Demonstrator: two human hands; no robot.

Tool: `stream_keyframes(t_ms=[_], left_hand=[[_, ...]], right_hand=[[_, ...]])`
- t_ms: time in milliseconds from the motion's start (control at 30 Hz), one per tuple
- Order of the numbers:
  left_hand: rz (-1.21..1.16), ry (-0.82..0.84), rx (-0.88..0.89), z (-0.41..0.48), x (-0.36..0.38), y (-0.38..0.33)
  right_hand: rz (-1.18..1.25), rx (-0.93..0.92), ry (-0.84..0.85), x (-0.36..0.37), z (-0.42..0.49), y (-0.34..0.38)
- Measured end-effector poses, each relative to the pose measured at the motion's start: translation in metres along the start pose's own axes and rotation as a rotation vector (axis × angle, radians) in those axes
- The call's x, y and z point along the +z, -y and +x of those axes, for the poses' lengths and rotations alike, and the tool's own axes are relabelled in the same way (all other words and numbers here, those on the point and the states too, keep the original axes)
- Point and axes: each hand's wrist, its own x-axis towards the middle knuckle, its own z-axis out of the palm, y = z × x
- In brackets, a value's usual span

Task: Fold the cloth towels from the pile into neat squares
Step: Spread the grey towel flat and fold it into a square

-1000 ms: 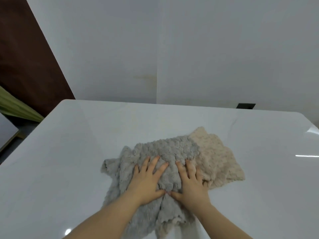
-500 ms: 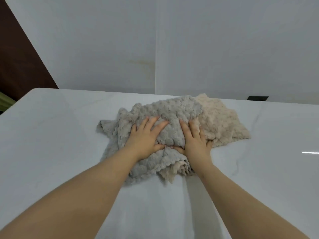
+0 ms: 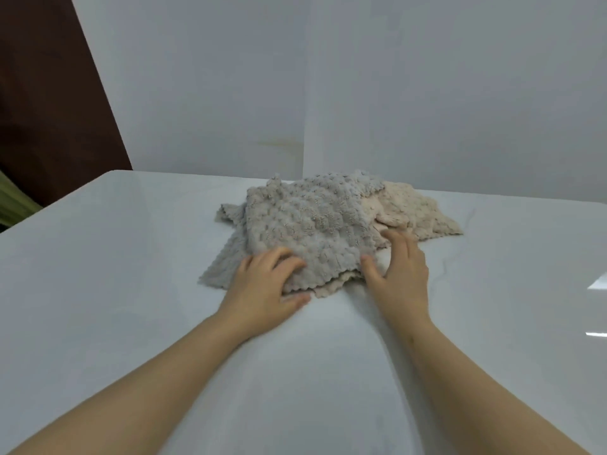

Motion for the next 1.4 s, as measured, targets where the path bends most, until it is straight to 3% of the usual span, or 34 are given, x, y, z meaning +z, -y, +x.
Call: stream_keyframes(t_ms=[200, 333, 500, 567, 633, 767, 1000, 1133, 1233, 1333, 1400], left_hand=[[-0.086, -0.337, -0.189, -0.049, -0.012, -0.017], [-0.184, -0.451, -0.121, -0.089, -0.021, -0.028], [-0.306, -0.369, 0.005, -0.126, -0.028, -0.039], [-0.270, -0.276, 0.053, -0.137, -0.025, -0.042], [-0.178, -0.303, 0.010, -0.138, -0.022, -0.041], [0.024, -0.227, -0.328, -0.128, -0.025, -0.040], [0.018, -0.136, -0.209, -0.134, -0.026, -0.044], [0.106, -0.092, -0.160, -0.142, -0.025, -0.050], [0.126, -0.015, -0.164, -0.144, -0.035, -0.052], [-0.109, 0.109, -0.273, -0.139, -0.067, -0.049], [-0.230, -0.056, -0.377, -0.133, -0.080, -0.044]], right_hand=[[-0.082, -0.057, 0.051, -0.028, -0.076, 0.017], [-0.100, -0.068, 0.098, -0.043, -0.112, 0.027], [-0.248, -0.267, 0.301, -0.049, -0.134, 0.037], [-0.306, -0.316, 0.374, -0.048, -0.136, 0.039], [-0.335, -0.314, 0.412, -0.046, -0.134, 0.038], [-0.299, -0.300, 0.330, -0.048, -0.134, 0.038], [-0.343, -0.284, 0.206, -0.055, -0.142, 0.034], [-0.429, -0.210, 0.257, -0.070, -0.151, 0.030], [-0.316, -0.138, 0.342, -0.085, -0.156, 0.032], [-0.196, 0.021, 0.542, -0.105, -0.149, 0.037], [-0.208, 0.064, 0.588, -0.112, -0.143, 0.043]])
